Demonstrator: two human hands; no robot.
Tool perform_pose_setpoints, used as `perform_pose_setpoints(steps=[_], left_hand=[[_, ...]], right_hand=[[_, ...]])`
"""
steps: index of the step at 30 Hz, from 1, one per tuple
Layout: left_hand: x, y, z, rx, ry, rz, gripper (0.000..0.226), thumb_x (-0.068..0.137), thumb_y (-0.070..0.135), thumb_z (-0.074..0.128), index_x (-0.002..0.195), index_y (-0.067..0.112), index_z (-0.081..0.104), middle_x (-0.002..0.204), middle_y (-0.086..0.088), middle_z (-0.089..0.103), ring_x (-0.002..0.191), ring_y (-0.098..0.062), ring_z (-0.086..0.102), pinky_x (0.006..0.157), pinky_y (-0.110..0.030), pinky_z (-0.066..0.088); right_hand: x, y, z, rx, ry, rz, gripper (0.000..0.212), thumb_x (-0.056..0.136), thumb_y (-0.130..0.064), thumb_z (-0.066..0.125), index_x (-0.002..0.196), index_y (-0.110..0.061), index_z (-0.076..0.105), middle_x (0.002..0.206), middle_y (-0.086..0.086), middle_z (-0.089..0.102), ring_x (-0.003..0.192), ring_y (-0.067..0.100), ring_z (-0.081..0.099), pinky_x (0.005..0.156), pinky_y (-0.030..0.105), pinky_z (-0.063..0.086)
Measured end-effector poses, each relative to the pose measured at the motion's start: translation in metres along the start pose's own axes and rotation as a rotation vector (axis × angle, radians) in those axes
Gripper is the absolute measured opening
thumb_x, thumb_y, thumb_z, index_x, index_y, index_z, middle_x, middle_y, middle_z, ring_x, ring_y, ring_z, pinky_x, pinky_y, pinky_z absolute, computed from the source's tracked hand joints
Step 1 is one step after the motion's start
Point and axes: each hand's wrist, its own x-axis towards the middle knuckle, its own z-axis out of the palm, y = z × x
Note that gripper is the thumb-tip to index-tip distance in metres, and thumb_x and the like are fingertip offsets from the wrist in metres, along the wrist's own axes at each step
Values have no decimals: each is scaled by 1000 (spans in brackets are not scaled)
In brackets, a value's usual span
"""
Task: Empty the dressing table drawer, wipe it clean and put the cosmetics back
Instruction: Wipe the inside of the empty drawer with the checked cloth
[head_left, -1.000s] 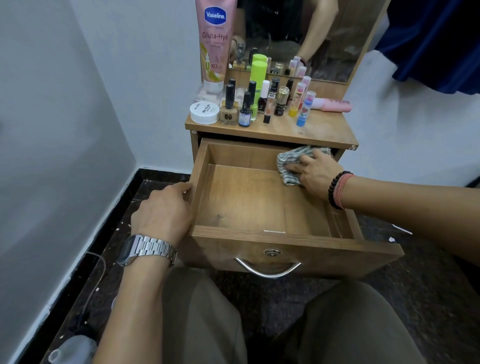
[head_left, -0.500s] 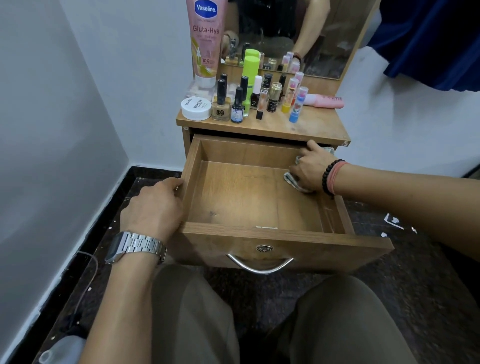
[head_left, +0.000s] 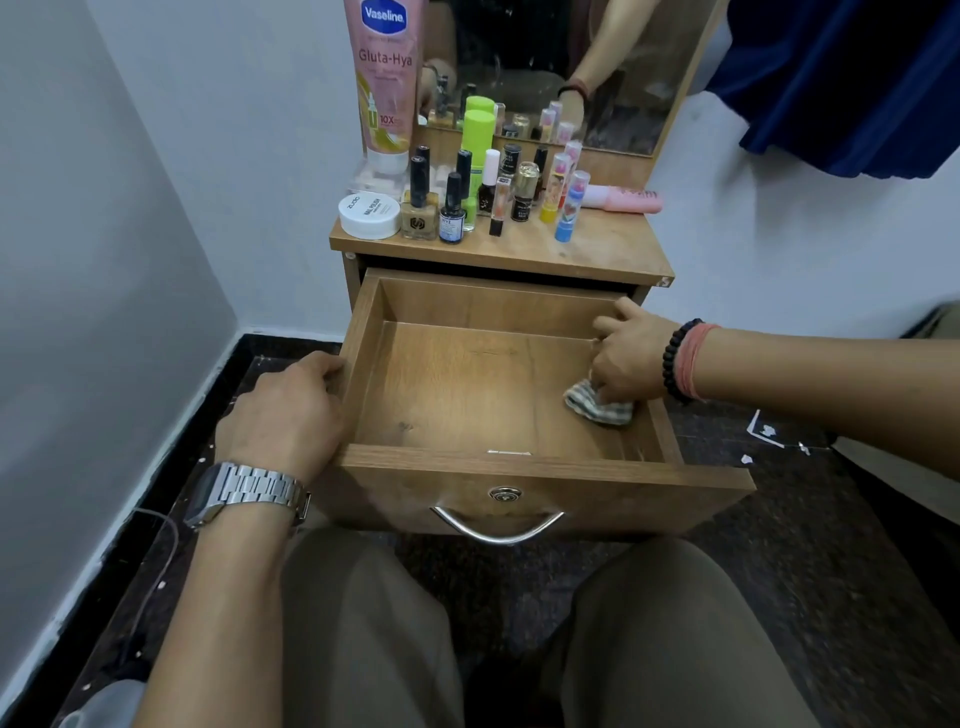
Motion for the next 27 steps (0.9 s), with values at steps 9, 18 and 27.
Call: perform_pose_setpoints(steps=[9, 18, 27], left_hand=[[-2, 1, -1, -3, -11, -4, 46, 89, 23, 43, 132, 41, 46, 124, -6, 62, 109, -38, 56, 88, -45, 47], [-4, 4, -2, -2, -1, -1, 47, 89, 20, 43, 133, 38, 47, 125, -8, 61, 109, -39, 56, 85, -42, 45], [-5, 6, -3, 30, 25, 7, 47, 92, 19, 40, 134, 37, 46, 123, -12, 60, 105, -40, 56, 81, -42, 44]], right_hand=[[-12, -4, 4, 121, -47, -129, 43, 93, -58, 42, 104, -28, 71, 106, -10, 67, 110, 15, 46, 92, 37, 29], [3, -18, 11, 329, -123, -178, 55, 96, -56, 40, 61, -15, 52, 63, 1, 55, 59, 20, 50, 63, 30, 45], [12, -4, -17, 783, 352, 14, 35, 99, -45, 40, 122, -27, 60, 116, 1, 65, 99, 19, 61, 88, 38, 49]])
